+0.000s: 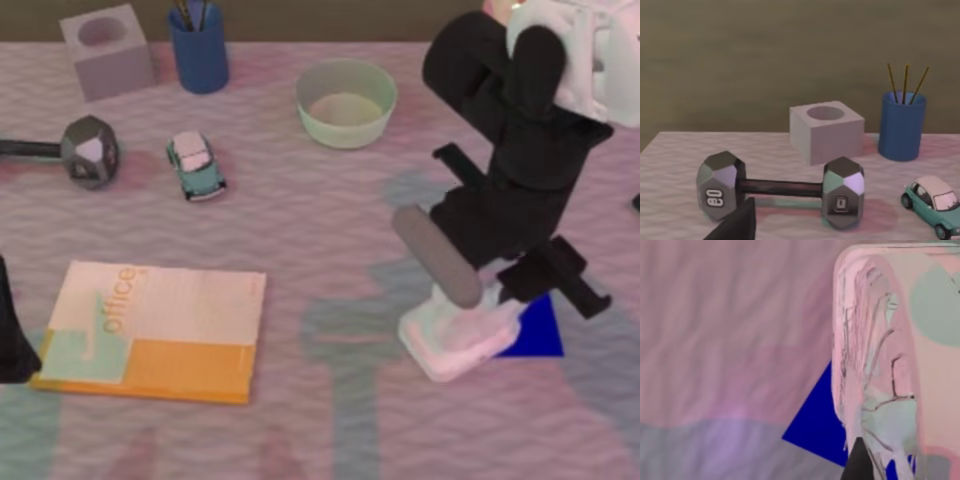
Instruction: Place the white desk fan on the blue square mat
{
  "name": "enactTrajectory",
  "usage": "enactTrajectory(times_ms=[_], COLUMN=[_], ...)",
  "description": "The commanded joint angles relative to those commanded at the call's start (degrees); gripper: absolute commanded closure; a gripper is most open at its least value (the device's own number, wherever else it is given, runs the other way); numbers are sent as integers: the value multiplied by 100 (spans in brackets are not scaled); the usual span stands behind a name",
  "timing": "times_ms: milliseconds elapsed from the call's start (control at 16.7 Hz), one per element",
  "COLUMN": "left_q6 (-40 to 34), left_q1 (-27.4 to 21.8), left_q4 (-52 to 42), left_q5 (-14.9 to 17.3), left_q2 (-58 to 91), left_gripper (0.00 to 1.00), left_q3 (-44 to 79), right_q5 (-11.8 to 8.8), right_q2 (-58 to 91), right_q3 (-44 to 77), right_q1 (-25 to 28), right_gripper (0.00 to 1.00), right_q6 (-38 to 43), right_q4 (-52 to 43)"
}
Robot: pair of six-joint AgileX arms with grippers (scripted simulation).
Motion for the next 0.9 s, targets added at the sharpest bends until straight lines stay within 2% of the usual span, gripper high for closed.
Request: enactTrajectory(times_ms=[60, 120, 660, 900], left_q6=[0, 0, 0, 0], left_q1=[0, 0, 0, 0], left_q4=[0, 0, 0, 0], left_q5=[0, 0, 0, 0], left_q2=[0, 0, 0, 0], left_gripper=[0, 0, 0, 0], left_q3=[0, 0, 0, 0], right_q5=[0, 0, 2, 11], right_q2=[0, 0, -33, -18], right_q3=[0, 0, 20, 552], right_q1=[0, 0, -5, 15], right_gripper=[98, 100, 100, 100], right_q6=[0, 0, 7, -7], right_q4=[0, 0, -26, -575])
